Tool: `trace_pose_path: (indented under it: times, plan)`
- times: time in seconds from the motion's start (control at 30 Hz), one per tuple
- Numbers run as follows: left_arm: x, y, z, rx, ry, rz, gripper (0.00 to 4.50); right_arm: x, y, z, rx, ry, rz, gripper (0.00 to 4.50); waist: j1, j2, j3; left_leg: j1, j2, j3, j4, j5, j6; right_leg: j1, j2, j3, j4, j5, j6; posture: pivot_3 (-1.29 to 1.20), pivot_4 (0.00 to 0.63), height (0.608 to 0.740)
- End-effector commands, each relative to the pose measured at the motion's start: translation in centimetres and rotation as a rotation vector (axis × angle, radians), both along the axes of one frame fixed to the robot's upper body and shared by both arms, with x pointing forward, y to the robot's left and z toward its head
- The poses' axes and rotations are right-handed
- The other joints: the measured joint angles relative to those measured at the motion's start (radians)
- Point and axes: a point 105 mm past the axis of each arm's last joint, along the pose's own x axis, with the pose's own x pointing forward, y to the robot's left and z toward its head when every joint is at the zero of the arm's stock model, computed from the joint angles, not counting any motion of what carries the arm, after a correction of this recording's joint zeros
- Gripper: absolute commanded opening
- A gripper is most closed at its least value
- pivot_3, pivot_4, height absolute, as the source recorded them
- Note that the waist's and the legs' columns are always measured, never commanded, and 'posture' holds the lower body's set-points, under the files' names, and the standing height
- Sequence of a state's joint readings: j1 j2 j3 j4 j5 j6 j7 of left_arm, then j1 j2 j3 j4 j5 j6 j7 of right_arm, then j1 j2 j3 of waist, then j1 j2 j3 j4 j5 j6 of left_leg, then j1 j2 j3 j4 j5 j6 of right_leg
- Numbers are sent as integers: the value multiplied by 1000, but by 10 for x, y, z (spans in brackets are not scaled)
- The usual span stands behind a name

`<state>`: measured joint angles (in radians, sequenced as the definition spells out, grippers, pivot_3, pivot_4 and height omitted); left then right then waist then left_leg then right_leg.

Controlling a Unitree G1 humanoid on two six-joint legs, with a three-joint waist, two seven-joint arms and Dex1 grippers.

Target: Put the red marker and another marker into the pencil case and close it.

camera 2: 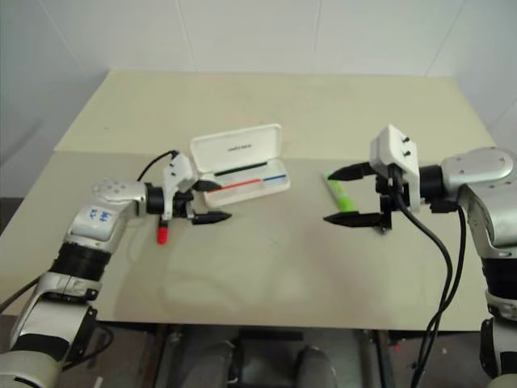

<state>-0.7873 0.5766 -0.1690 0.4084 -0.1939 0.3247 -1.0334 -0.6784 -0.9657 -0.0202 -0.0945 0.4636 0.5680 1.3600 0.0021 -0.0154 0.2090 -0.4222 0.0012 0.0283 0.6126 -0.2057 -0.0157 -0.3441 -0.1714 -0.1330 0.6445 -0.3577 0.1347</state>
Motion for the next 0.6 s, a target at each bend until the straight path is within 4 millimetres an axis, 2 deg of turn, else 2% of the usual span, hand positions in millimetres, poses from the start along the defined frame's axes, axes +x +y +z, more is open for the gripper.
trace_pose_path:
  times: [0.03,0.13,0.3,0.57,0.6]
  plan:
    - [10,-2,3,25,-33,1,4480,-6,-2,17,11,-70,-6,4500,0,-1,1,0,0,0,0,0,0,0,0,0,0,0,0,0,150,740]
    - [18,-1,-1,38,-37,25,4480,-7,-2,17,12,-72,-8,4500,-1,-2,1,0,0,0,0,0,0,0,0,0,0,0,0,0,150,740]
    - [29,2,-8,68,-46,64,2941,-8,-3,18,8,-76,-17,4500,-1,-3,1,0,0,0,1,0,0,0,0,0,0,0,0,0,150,740]
    - [20,3,-6,34,-40,16,180,-7,-3,16,4,-75,-21,4500,-3,-3,1,0,0,0,1,0,1,0,0,0,0,0,0,0,150,740]
    - [17,3,-6,28,-37,4,19,-7,-3,16,3,-75,-19,4500,-3,-3,1,0,0,0,0,0,1,0,0,0,0,0,0,0,150,740]
